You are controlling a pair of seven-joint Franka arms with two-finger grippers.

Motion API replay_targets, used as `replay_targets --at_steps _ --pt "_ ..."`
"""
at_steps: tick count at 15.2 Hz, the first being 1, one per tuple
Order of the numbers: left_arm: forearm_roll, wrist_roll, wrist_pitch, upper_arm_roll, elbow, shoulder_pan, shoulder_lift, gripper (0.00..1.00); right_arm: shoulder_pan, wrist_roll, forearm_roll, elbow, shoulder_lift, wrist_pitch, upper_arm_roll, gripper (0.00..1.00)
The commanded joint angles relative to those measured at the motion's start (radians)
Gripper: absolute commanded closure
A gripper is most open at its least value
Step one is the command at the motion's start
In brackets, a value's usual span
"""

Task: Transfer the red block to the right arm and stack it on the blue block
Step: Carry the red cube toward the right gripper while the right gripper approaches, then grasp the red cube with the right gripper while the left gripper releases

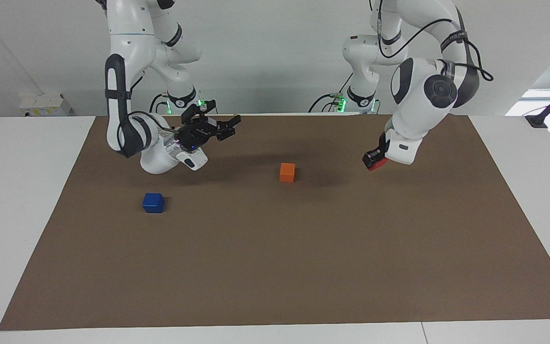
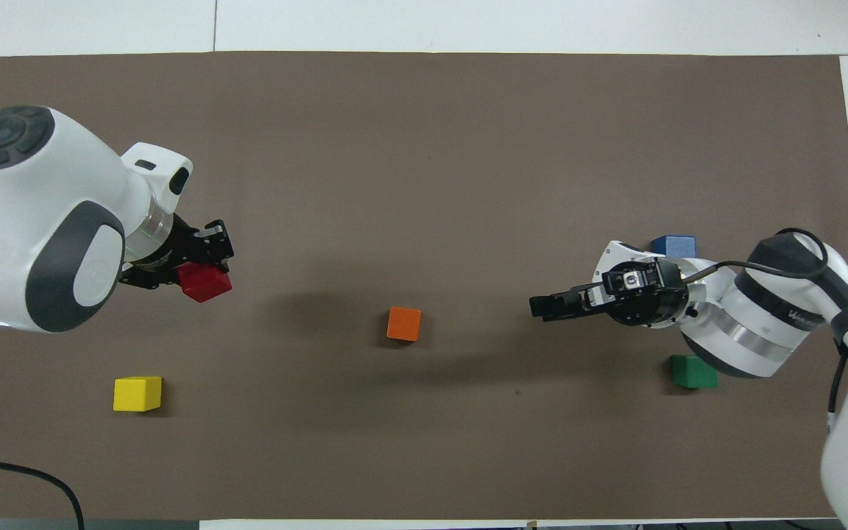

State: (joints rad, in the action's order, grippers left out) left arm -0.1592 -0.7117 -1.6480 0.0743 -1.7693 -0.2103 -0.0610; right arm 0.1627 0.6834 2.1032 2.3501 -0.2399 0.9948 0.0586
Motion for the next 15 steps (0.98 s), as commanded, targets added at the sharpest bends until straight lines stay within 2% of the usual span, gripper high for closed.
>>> replay_targets --at_steps 1,5,8,11,12,15 --pt "-0.120 -0.252 0.063 0.039 0.008 -0.009 0.105 1.00 0.101 -0.025 0.169 0.040 -0.024 -0.024 0.001 0.00" --pt "-0.322 -0.708 0.034 0.140 0.016 -0.009 0.165 1.00 0.175 -0.062 0.273 0.052 -0.024 0.007 0.001 0.00" --pt "-0.352 -1.019 -0.073 0.241 0.004 -0.009 0.181 1.00 0.219 -0.022 0.331 0.045 -0.042 0.012 0.001 0.00" --pt "-0.361 -1.355 -0.212 0.291 -0.019 -0.015 0.181 1.00 0.235 0.008 0.334 0.035 -0.076 0.012 0.001 0.00" --pt "-0.364 -1.430 -0.234 0.292 -0.022 -0.023 0.181 1.00 0.248 0.042 0.334 0.028 -0.093 0.004 0.001 0.00" --pt "-0.393 -1.457 -0.300 0.294 -0.050 -0.041 0.187 1.00 0.268 0.091 0.334 0.015 -0.128 -0.028 0.001 0.00"
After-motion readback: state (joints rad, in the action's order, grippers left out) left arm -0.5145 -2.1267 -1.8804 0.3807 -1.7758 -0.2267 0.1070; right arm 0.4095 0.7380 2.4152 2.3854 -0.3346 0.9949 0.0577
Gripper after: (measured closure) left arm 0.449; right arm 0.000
